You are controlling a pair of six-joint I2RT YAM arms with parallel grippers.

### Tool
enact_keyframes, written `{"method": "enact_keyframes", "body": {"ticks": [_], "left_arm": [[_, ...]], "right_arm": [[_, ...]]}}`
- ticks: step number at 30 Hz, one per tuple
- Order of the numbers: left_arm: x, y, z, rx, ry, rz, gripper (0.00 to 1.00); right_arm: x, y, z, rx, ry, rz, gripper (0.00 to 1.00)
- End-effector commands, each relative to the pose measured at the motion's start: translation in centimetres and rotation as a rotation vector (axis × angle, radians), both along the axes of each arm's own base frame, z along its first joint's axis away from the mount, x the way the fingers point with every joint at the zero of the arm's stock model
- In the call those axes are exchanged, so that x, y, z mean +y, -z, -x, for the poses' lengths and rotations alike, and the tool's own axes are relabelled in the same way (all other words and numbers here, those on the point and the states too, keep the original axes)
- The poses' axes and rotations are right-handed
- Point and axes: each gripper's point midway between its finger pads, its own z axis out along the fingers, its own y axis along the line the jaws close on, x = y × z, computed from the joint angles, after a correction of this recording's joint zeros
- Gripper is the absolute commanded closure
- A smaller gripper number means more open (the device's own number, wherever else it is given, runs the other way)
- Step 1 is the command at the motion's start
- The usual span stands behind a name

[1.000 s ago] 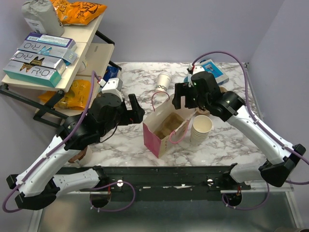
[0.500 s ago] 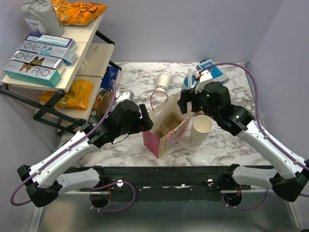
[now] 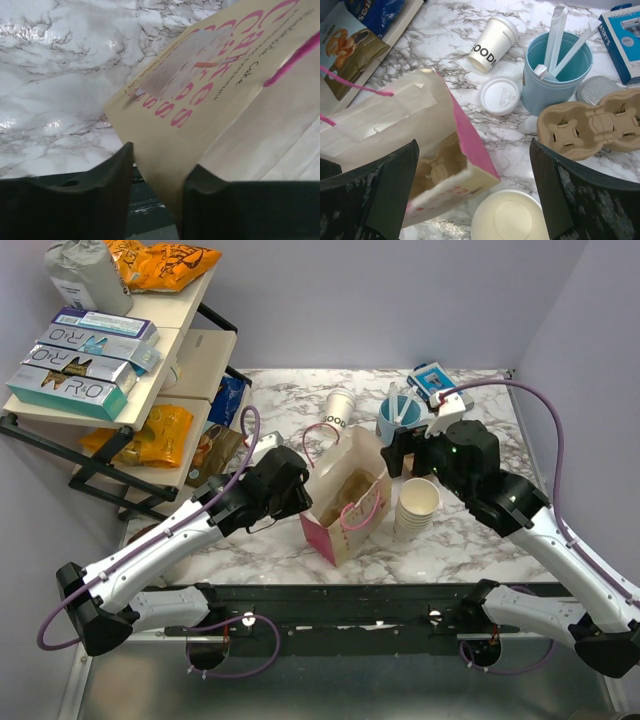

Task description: Pack the takeout coffee

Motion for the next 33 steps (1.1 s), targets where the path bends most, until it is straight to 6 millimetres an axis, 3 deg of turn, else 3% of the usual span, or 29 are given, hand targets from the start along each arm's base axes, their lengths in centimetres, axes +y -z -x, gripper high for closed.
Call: {"method": "enact_keyframes", "body": {"ticks": [1,3,7,13,17,21,27,28,30,32,33], "left_arm": [[0.7,-0.8,-0.4,-0.016,-0.054,-0.012,0.69],[2.1,-0.9,-0.3,-0.011,-0.085,-0.072,0.79],[5.5,-2.9,-1.2,-0.057,-0.196,-0.166,0.92],[8.2,-4.8,-0.5,-0.084,-0.175,-0.215,0.93],[10.5,-3.7,0.9,-0.039,-0.198,-0.294,0.93],[10.0,-2.4,1.5,-0.014,-0.155,-0.262,0.92],[10.5,-1.4,1.6,0.005,-0.175,-0.292,0.85],[10.8,-1.4,1.6,0.001,-0.191,-0.298,0.79],[11.0,-1.6,1.7,0.0,-0.197,-0.297,0.62],[10.7,-2.1,1.7,-0.013,-0.185,-0.266,0.51],[10.6,-2.3,1.7,-0.019,-0.173,-0.26,0.44]], "right_arm": [[0.3,0.1,-0.4,-0.017,-0.016,0.014,0.0],[-0.3,-0.1,-0.1,-0.023,-0.002,0.012,0.0],[-1.2,0.1,0.3,-0.038,0.019,0.019,0.0],[-1.6,0.3,0.1,-0.043,0.04,0.033,0.0],[-0.8,1.1,-0.5,-0.007,0.033,0.04,0.0],[0.4,1.7,-1.4,0.018,0.01,0.047,0.0],[4.0,0.6,-3.7,-0.016,-0.102,0.069,0.0],[4.6,1.3,-4.4,0.005,-0.107,0.088,0.0],[5.4,0.4,-5.4,-0.024,-0.127,0.1,0.0],[6.4,1.1,-6.9,-0.019,-0.142,0.125,0.0],[6.9,0.0,-7.6,-0.043,-0.153,0.122,0.0]]}}
